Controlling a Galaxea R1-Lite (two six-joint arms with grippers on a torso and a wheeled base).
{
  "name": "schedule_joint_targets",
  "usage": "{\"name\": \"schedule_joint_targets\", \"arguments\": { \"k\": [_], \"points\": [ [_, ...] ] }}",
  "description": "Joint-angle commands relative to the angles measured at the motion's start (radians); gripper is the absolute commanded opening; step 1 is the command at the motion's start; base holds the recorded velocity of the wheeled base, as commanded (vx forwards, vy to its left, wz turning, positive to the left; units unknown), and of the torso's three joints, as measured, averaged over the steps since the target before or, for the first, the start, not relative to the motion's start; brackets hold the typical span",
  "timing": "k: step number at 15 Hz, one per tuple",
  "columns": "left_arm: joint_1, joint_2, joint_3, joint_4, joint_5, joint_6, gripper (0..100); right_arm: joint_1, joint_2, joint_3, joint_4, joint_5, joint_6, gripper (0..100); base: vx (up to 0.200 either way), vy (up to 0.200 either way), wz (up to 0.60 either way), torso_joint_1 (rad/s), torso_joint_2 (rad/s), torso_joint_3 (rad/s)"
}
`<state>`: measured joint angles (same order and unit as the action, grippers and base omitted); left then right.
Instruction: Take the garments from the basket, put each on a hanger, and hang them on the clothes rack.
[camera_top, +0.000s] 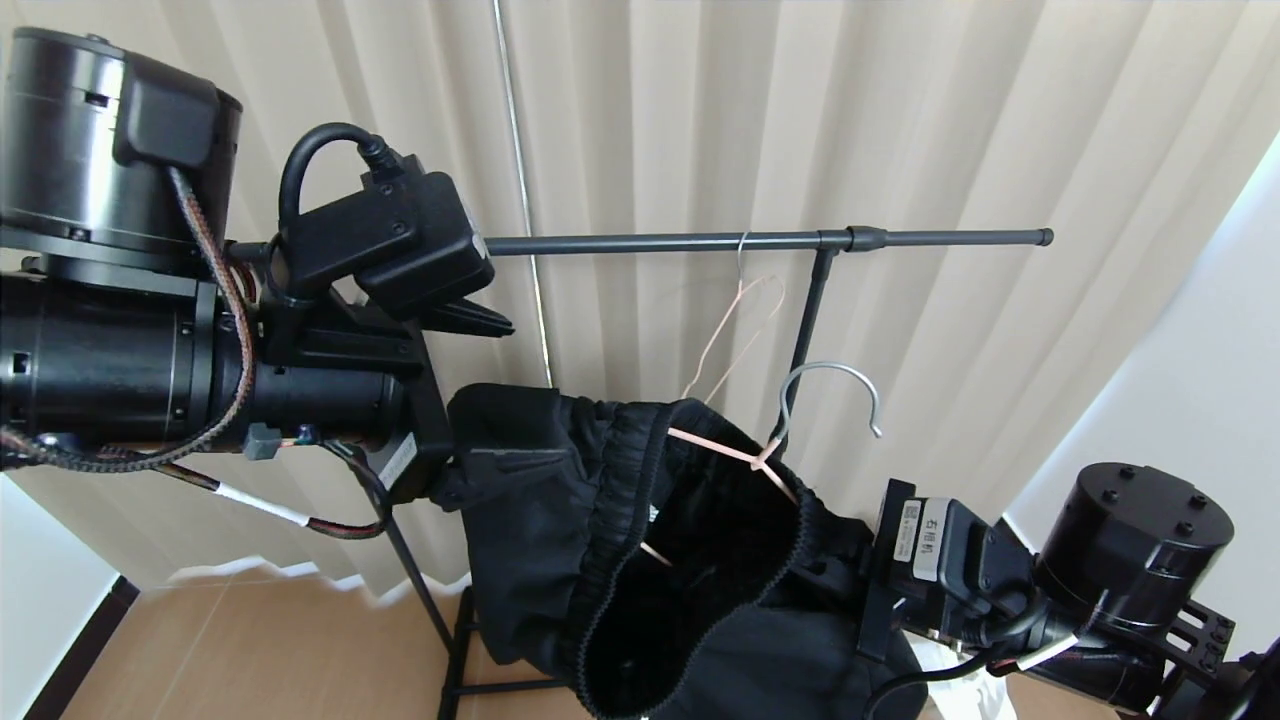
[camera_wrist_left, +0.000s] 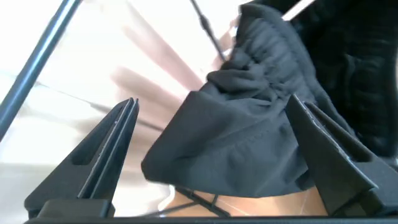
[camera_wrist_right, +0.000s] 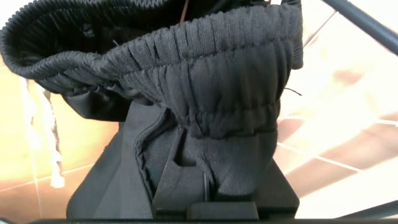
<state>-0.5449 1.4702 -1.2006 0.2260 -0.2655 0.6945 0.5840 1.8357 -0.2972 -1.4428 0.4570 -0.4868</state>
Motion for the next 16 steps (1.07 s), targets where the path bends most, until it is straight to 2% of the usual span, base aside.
{"name": "schedule_joint_targets", "arguments": {
  "k": [1, 2, 3, 4, 5, 8, 11, 16],
  "points": [
    [0.011, 0.048, -0.112, 0.133, -0.066, 0.056, 100, 0.002, 0.011, 0.003, -0.001, 0.002, -0.001, 0, 0.0, 0.0, 0.0, 0.0, 0.0, 0.0],
    [0.011, 0.059, -0.146, 0.19, -0.08, 0.089, 100, 0.002, 0.011, 0.003, -0.001, 0.002, -0.001, 0, 0.0, 0.0, 0.0, 0.0, 0.0, 0.0],
    [0.036, 0.096, -0.237, 0.317, -0.143, 0.191, 100, 0.002, 0.011, 0.003, -0.001, 0.008, -0.001, 0, 0.0, 0.0, 0.0, 0.0, 0.0, 0.0],
    [0.04, 0.127, -0.278, 0.369, -0.193, 0.223, 100, 0.002, 0.013, 0.007, -0.001, 0.017, -0.001, 0, 0.0, 0.0, 0.0, 0.0, 0.0, 0.0],
    [0.04, 0.154, -0.306, 0.403, -0.212, 0.237, 100, 0.003, 0.011, 0.013, -0.001, 0.029, -0.001, 0, 0.0, 0.0, 0.0, 0.0, 0.0, 0.0],
    [0.033, 0.22, -0.316, 0.408, -0.219, 0.292, 100, 0.014, 0.011, 0.017, -0.001, 0.037, -0.001, 0, 0.0, 0.0, 0.0, 0.0, 0.0, 0.0],
    [0.02, 0.245, -0.316, 0.406, -0.268, 0.292, 100, 0.03, 0.013, 0.017, -0.001, 0.054, -0.001, 0, 0.0, 0.0, 0.0, 0.0, 0.0, 0.0],
    [0.017, 0.268, -0.309, 0.409, -0.301, 0.292, 100, 0.057, 0.002, 0.029, -0.004, 0.054, -0.003, 0, 0.0, 0.0, 0.0, 0.0, 0.0, 0.0]
  ]
}}
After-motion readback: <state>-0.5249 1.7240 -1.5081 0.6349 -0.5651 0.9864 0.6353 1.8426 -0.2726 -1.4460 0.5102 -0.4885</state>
